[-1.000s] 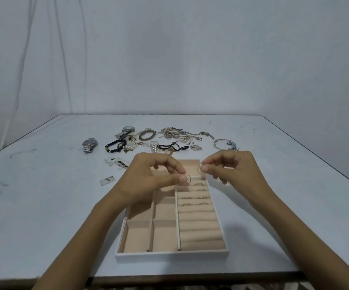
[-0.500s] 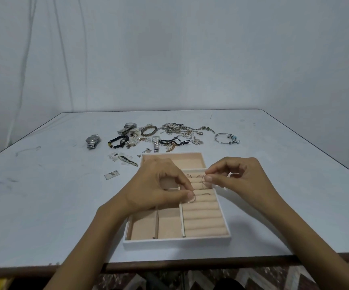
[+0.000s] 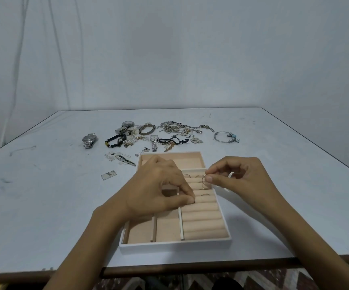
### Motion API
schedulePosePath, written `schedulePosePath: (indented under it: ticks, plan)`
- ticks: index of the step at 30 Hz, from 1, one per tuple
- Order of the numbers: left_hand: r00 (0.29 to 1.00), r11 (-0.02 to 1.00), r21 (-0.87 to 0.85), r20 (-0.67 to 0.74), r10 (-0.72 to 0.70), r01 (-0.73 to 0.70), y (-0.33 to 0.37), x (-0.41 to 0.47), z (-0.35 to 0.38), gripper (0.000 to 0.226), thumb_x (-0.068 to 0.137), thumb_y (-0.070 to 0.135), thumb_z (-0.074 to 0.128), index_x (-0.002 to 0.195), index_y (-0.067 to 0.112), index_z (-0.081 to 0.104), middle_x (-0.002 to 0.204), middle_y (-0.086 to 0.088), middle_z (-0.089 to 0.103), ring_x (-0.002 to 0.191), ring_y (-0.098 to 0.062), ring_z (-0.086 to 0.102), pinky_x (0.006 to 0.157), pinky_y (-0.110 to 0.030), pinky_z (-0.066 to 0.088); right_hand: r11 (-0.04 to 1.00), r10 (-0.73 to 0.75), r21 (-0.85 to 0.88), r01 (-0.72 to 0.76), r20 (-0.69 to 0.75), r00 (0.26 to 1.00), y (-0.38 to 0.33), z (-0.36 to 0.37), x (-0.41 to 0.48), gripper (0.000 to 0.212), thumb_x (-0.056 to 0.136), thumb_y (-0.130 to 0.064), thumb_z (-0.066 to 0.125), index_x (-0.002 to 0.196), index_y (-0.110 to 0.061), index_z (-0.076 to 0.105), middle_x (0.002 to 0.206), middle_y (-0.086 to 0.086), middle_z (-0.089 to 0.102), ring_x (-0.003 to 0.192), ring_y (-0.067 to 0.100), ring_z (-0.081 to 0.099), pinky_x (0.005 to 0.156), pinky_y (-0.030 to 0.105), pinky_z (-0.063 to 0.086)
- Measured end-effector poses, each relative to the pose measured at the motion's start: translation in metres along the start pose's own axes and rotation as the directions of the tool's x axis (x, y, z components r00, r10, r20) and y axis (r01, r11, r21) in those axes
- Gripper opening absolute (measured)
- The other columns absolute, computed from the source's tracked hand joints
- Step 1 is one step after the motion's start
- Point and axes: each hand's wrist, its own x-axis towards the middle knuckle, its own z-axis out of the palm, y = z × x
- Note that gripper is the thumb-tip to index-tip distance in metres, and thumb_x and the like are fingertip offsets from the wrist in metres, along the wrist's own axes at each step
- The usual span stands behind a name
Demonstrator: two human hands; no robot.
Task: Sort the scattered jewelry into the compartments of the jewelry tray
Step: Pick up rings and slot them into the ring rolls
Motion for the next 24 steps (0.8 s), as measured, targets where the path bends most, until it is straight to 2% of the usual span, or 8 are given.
schedulePosePath:
  ticks: [3, 6, 8, 12, 16, 20, 22, 24]
  plan:
    - [1.000, 0.999, -0.035, 0.010, -0.015, 0.016, -0.0016, -0.0007, -0.0031, 0.020, 0.083, 0.045, 0.065, 0.084, 0.029, 0.077, 0.077, 0.022, 0.070, 0.081, 0.002, 0.061, 0.088, -0.017, 0.032, 1.000, -0.003, -0.012, 0.003, 0.003, 1.000, 0.0005, -0.0007, 0.0003, 0.008, 0.070, -0.013, 0.082, 0.073, -0.018, 0.076, 0.069, 0.002, 0.071, 0.062, 0.011, 0.053, 0.056, 0.022, 0.037]
    - [0.999, 0.996, -0.071, 0.006, -0.052, 0.052, -0.0040, -0.0016, -0.0024, 0.019, 0.080, 0.046, 0.067, 0.086, 0.031, 0.077, 0.078, 0.023, 0.069, 0.084, 0.001, 0.061, 0.089, -0.026, 0.033, 1.000, -0.009, -0.029, 0.010, 0.014, 1.000, 0.0001, -0.0022, -0.0006, 0.008, 0.070, -0.014, 0.082, 0.073, -0.019, 0.076, 0.069, 0.000, 0.071, 0.059, 0.008, 0.049, 0.054, 0.016, 0.036]
    - [0.998, 0.995, -0.078, 0.005, -0.057, 0.057, -0.0041, -0.0015, -0.0010, 0.019, 0.078, 0.046, 0.070, 0.085, 0.030, 0.077, 0.079, 0.021, 0.070, 0.085, 0.002, 0.062, 0.090, -0.027, 0.032, 0.999, -0.009, -0.033, 0.010, 0.020, 1.000, -0.0007, -0.0027, -0.0014, 0.008, 0.070, -0.013, 0.082, 0.072, -0.019, 0.076, 0.068, -0.001, 0.071, 0.057, 0.006, 0.047, 0.053, 0.013, 0.035]
    - [0.998, 0.994, -0.080, -0.006, -0.069, 0.068, -0.0048, -0.0002, 0.0008, 0.021, 0.073, 0.046, 0.071, 0.082, 0.029, 0.078, 0.076, 0.018, 0.071, 0.084, -0.002, 0.060, 0.086, -0.013, 0.029, 0.999, -0.008, -0.052, 0.009, 0.022, 1.000, -0.0014, -0.0022, -0.0022, 0.009, 0.070, -0.012, 0.082, 0.071, -0.020, 0.076, 0.067, -0.002, 0.070, 0.056, 0.005, 0.047, 0.052, 0.012, 0.035]
    - [0.985, 0.969, -0.178, 0.013, -0.173, 0.172, -0.0042, 0.0009, 0.0029, 0.019, 0.070, 0.043, 0.078, 0.085, 0.033, 0.077, 0.079, 0.018, 0.070, 0.086, -0.013, 0.056, 0.083, -0.030, 0.041, 0.997, 0.014, -0.074, -0.012, 0.035, 0.999, -0.0016, -0.0020, -0.0036, 0.009, 0.069, -0.015, 0.083, 0.069, -0.021, 0.076, 0.066, -0.008, 0.068, 0.055, 0.006, 0.043, 0.053, 0.012, 0.034]
    - [0.958, 0.905, -0.316, 0.086, -0.273, 0.286, -0.0048, 0.0017, 0.0028, 0.024, 0.068, 0.034, 0.081, 0.090, 0.029, 0.076, 0.081, 0.013, 0.070, 0.086, -0.016, 0.054, 0.078, -0.034, 0.046, 0.997, 0.021, -0.079, -0.015, 0.085, 0.996, -0.0037, -0.0022, -0.0054, 0.010, 0.069, -0.014, 0.082, 0.069, -0.021, 0.075, 0.060, -0.014, 0.062, 0.051, 0.007, 0.034, 0.054, 0.015, 0.032]
    - [0.952, 0.893, -0.329, 0.092, -0.293, 0.306, -0.0063, 0.0008, 0.0034, 0.026, 0.067, 0.034, 0.082, 0.092, 0.029, 0.075, 0.084, 0.011, 0.070, 0.089, -0.020, 0.056, 0.081, -0.038, 0.048, 0.997, 0.033, -0.072, -0.025, 0.122, 0.992, -0.0053, -0.0031, -0.0062, 0.011, 0.069, -0.013, 0.082, 0.070, -0.022, 0.075, 0.061, -0.011, 0.063, 0.049, 0.007, 0.033, 0.054, 0.015, 0.032]
    - [0.948, 0.894, -0.315, 0.080, -0.309, 0.318, -0.0067, -0.0001, 0.0031, 0.028, 0.066, 0.036, 0.082, 0.092, 0.030, 0.074, 0.089, 0.012, 0.069, 0.092, -0.017, 0.057, 0.083, -0.035, 0.047, 0.997, 0.046, -0.067, -0.035, 0.171, 0.984, -0.0071, -0.0036, -0.0072, 0.010, 0.070, -0.011, 0.082, 0.070, -0.020, 0.075, 0.059, -0.011, 0.062, 0.047, 0.007, 0.030, 0.053, 0.015, 0.031]
